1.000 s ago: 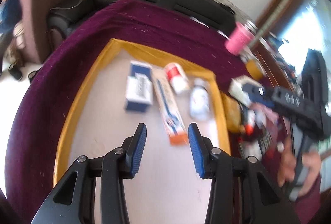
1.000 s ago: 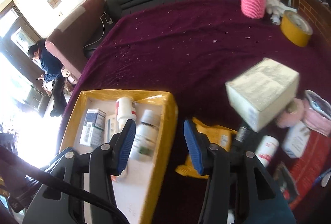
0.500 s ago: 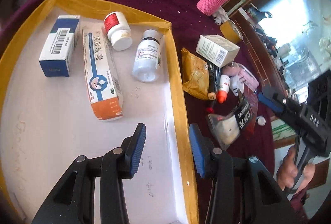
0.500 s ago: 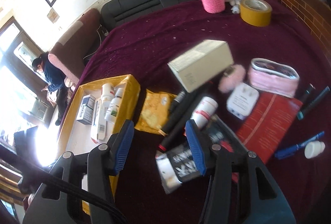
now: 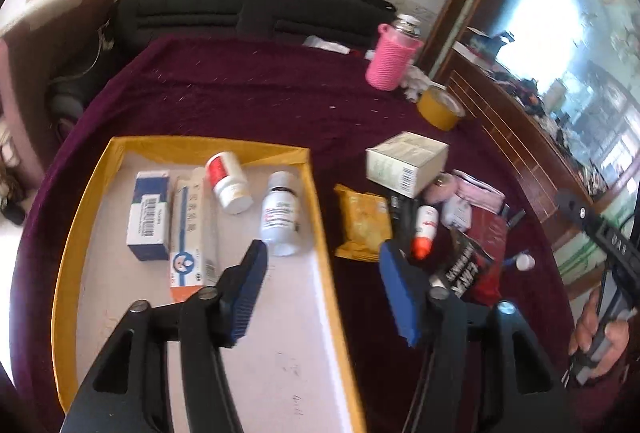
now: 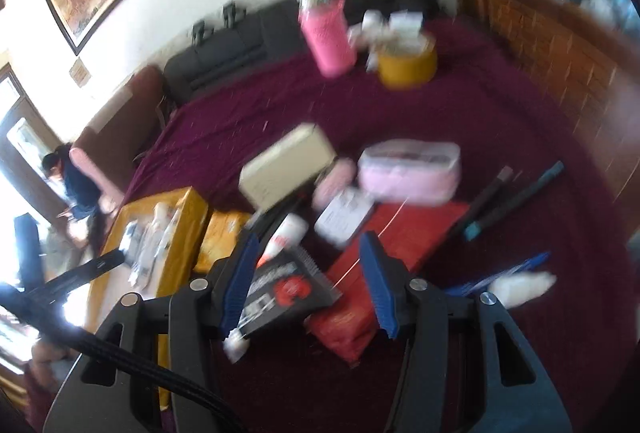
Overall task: Organize objects
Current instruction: 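Grasp the black printed snack packet with the left tool and lift it, then carry the black packet to the tray with the left tool while the right tool grasps the yellow cracker packet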
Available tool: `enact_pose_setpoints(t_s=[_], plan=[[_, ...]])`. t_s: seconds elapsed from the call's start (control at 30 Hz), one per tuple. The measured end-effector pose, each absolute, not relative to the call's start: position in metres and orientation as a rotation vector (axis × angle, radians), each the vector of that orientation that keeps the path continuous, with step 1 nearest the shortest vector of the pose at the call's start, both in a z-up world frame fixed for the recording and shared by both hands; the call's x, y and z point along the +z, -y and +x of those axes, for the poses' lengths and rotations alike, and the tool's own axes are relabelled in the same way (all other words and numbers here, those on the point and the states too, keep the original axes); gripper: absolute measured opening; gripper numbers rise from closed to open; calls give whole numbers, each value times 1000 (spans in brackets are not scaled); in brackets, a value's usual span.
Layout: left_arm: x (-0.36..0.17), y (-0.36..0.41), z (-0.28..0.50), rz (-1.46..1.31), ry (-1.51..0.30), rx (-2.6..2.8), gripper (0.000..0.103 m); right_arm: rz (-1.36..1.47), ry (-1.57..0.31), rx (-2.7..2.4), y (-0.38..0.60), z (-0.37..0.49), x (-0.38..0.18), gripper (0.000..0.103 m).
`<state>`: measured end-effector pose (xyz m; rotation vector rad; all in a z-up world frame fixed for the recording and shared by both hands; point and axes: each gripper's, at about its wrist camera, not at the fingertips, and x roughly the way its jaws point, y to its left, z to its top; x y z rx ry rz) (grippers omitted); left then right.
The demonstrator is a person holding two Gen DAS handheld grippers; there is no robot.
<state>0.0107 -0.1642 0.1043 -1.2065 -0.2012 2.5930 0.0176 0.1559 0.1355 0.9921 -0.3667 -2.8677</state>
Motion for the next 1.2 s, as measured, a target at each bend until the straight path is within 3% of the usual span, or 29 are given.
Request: enact_pose_setpoints(t_s=[0.07,0.13,0.3,0.47,0.6,0.67,0.77,1.0,1.2], plan=[[114,134,24,-1144,85,2568,66,772,291,-3002,-162,34,147,87],[113,101,30,-1118,-42,2531,66,650,354,-3051,-179,40,146,87],[84,28,30,-1130,-355,2469,66,951,659,-2947,-230,12,103,86],[58,-10,15,-1144,-574,2472,66,955,581,-3034,-249,17,77,86],[44,-25,-3,-1168,-620,2446,66,947,638,-3024,-263,13,65,86],[35,-34,-6,-1199,-619,2412,65,984,654,-3008,-268,10,60,86],[29,-38,-3,-1230,-536,2360,30,986,667,-3002,-271,12,60,86],[66,4,32,-1157,-163,2435,29,1017,732,-3004,-282,12,51,86],[116,68,97,-973,9,2580,29,1075,829,-2971,-293,11,40,86]])
